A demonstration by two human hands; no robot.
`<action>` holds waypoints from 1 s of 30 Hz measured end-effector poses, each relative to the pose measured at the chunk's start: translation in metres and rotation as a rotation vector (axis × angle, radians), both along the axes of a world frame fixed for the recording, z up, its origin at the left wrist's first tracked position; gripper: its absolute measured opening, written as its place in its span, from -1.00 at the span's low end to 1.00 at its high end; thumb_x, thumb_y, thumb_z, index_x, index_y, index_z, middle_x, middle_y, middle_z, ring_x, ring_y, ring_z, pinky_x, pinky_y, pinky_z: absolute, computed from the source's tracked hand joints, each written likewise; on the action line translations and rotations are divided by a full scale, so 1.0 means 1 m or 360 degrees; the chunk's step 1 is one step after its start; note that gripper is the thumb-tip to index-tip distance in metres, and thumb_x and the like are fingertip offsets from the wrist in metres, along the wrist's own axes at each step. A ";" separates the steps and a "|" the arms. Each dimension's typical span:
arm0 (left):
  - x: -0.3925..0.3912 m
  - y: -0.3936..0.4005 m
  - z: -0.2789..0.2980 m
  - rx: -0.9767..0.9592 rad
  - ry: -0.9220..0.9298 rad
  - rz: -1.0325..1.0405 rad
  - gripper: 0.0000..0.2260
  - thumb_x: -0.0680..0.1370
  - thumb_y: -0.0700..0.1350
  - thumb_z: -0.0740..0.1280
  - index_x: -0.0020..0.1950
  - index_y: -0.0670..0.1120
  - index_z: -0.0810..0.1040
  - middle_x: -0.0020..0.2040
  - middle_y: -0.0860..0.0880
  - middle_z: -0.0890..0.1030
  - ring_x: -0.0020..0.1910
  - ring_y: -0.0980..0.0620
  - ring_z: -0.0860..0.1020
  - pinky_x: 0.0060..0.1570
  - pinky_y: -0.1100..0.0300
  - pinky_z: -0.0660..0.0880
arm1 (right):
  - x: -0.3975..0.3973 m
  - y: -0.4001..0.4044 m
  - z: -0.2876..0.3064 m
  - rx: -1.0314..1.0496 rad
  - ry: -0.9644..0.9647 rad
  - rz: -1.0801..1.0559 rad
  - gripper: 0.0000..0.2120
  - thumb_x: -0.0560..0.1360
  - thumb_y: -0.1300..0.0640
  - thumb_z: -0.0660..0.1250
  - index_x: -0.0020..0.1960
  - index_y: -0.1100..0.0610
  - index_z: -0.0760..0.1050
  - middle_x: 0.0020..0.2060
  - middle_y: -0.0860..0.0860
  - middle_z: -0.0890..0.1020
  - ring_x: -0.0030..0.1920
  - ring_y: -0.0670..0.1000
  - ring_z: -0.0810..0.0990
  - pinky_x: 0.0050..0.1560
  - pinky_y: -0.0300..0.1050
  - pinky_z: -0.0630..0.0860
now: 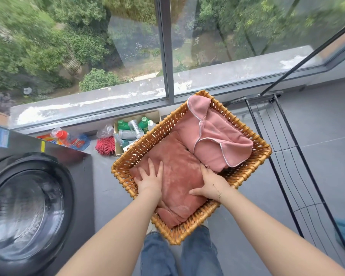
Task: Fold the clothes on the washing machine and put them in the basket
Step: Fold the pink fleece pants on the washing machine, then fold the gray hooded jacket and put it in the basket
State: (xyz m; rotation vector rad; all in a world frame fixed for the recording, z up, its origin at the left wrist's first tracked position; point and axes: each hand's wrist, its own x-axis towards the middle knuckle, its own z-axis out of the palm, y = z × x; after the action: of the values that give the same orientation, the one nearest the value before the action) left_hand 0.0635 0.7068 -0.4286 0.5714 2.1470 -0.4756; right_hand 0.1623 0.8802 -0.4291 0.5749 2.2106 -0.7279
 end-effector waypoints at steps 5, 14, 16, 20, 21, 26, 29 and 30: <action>-0.009 -0.007 0.040 0.0094 -0.0164 0.0021 0.00 0.40 0.10 0.47 0.59 -0.01 -0.16 0.57 -0.17 -0.06 0.48 -0.31 0.12 0.38 -0.09 0.30 | 0.011 -0.002 0.035 0.0185 0.0103 0.0068 -0.34 0.49 -0.10 0.30 0.50 0.08 0.18 0.38 0.07 0.41 0.27 0.15 0.50 0.14 0.00 0.51; -0.006 0.031 0.173 0.0603 -0.0022 -0.0050 -0.57 0.54 0.07 0.24 0.37 -0.05 0.44 0.30 -0.05 0.53 0.26 -0.05 0.50 0.22 0.05 0.48 | 0.035 0.023 0.174 0.0215 0.0451 -0.0355 -0.85 0.52 -0.01 0.24 0.00 0.01 0.51 -0.17 -0.08 0.60 -0.03 0.06 0.58 -0.14 -0.09 0.45; -0.002 0.043 0.211 0.0728 -0.0004 -0.0144 -0.62 0.54 0.04 0.24 0.32 -0.07 0.49 0.25 -0.05 0.56 0.22 -0.05 0.52 0.19 0.07 0.48 | 0.043 0.024 0.213 0.0289 0.0547 -0.0424 -0.75 0.55 -0.01 0.21 0.17 0.01 0.53 -0.02 -0.06 0.64 -0.01 0.01 0.58 -0.13 -0.13 0.47; 0.012 0.058 0.291 0.0960 -0.0027 -0.0314 -0.69 0.57 0.02 0.22 0.26 -0.05 0.51 0.15 -0.05 0.59 0.05 -0.02 0.54 -0.06 0.14 0.49 | 0.068 0.016 0.289 0.0342 0.0716 -0.0573 -0.77 0.55 0.02 0.23 0.16 0.00 0.55 -0.04 -0.06 0.63 -0.06 -0.02 0.56 -0.15 -0.15 0.49; 0.014 0.062 0.304 0.1001 -0.0053 -0.0347 -0.68 0.58 0.03 0.22 0.27 -0.06 0.51 0.15 -0.06 0.58 0.05 -0.03 0.54 -0.05 0.14 0.49 | 0.072 0.016 0.301 0.0335 0.0737 -0.0604 -0.77 0.55 0.01 0.25 0.15 0.00 0.56 -0.03 -0.05 0.64 -0.03 0.00 0.58 -0.06 -0.10 0.52; 0.043 0.079 0.389 0.1234 -0.0039 -0.0571 -0.67 0.58 0.03 0.25 0.29 -0.07 0.51 0.20 -0.06 0.59 0.12 -0.05 0.55 0.13 0.07 0.52 | 0.123 0.011 0.385 0.0528 0.0947 -0.0798 -0.76 0.56 0.04 0.24 0.17 0.04 0.57 0.00 -0.04 0.64 -0.01 -0.04 0.57 0.03 -0.13 0.51; 0.072 0.093 0.434 0.1350 -0.0070 -0.0684 -0.68 0.58 0.01 0.26 0.26 -0.10 0.54 0.19 -0.07 0.59 0.11 -0.05 0.56 0.15 0.08 0.51 | 0.163 0.015 0.430 0.0637 0.1104 -0.1009 -0.82 0.53 0.06 0.28 0.06 0.02 0.61 -0.07 -0.05 0.65 -0.01 -0.01 0.60 0.08 -0.06 0.54; 0.079 0.098 0.446 0.1371 -0.0097 -0.0707 -0.69 0.58 0.01 0.26 0.25 -0.11 0.55 0.18 -0.07 0.60 0.12 -0.04 0.56 0.15 0.09 0.51 | 0.174 0.018 0.442 0.0643 0.1162 -0.1069 -0.85 0.52 0.07 0.29 0.02 0.00 0.61 -0.10 -0.05 0.65 -0.02 -0.01 0.61 0.08 -0.02 0.55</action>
State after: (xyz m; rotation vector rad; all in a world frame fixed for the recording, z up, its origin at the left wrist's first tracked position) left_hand 0.1426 0.8047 0.0179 1.5270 2.0979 0.2802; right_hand 0.3363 0.8983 0.0130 1.4941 2.8886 -0.9266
